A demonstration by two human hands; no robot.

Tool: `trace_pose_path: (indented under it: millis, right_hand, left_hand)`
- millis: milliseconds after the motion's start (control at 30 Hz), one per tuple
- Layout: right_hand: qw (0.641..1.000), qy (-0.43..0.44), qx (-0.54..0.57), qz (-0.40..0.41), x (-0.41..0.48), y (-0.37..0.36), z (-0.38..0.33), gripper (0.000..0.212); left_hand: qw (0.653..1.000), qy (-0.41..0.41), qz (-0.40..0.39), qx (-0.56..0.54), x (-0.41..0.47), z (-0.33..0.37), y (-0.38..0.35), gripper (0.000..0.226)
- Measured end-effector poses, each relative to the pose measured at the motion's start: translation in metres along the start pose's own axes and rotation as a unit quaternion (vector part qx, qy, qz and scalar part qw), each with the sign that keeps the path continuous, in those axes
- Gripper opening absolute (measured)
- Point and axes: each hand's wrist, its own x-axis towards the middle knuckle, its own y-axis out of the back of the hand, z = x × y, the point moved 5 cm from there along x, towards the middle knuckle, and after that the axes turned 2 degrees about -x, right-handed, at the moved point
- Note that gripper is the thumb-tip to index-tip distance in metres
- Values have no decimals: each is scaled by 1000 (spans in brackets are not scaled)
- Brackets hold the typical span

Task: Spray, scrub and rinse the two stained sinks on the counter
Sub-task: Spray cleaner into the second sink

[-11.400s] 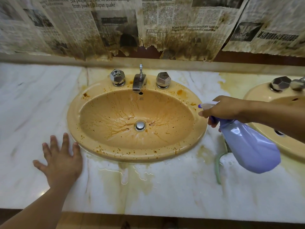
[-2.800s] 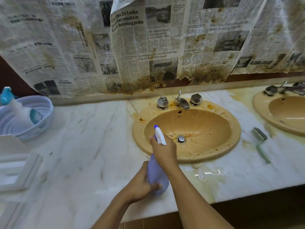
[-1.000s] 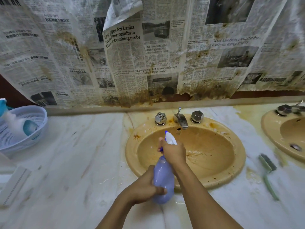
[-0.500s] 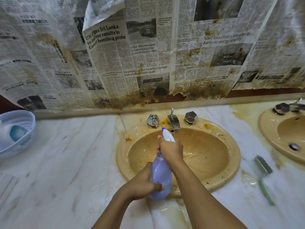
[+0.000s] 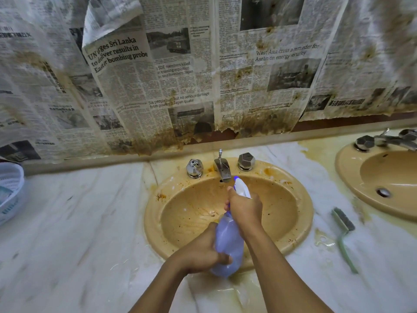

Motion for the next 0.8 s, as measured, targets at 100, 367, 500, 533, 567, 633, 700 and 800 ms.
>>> trace_pose_path:
  millis: [100,367,500,533,567,633,700,800]
  right_hand:
    - [999,24,-33,-28,16,23,-1,23]
    - [997,-48,56,5,55,63,8,32]
    - [999,3,29,-41,70,65,4,27]
    - [998,22,5,-57,71,65,1,30]
    - [998,28,-8,-64,72,65,-1,34]
    - [998,24,3,-62,71,65,-2,36]
    - [998,7,38,-47,69,65,-2,32]
    - [998,-8,54,-35,63,64,-1,27]
  left_hand:
    - [1000,-10,-25,-3,16,19,-18,69]
    - [998,25,-35,45,56,41,-42,74]
    - [998,44,-29,42,66,43,-45,79]
    - [998,47,-25,39,67,44,-45,80]
    - [998,49,-23,35,67,46,-46,80]
    - [998,51,-25,38,67,49,-47,79]
    - [997,53,-26,44,66,50,-47,77]
    - [997,53,-19,43,61,51,-44,83]
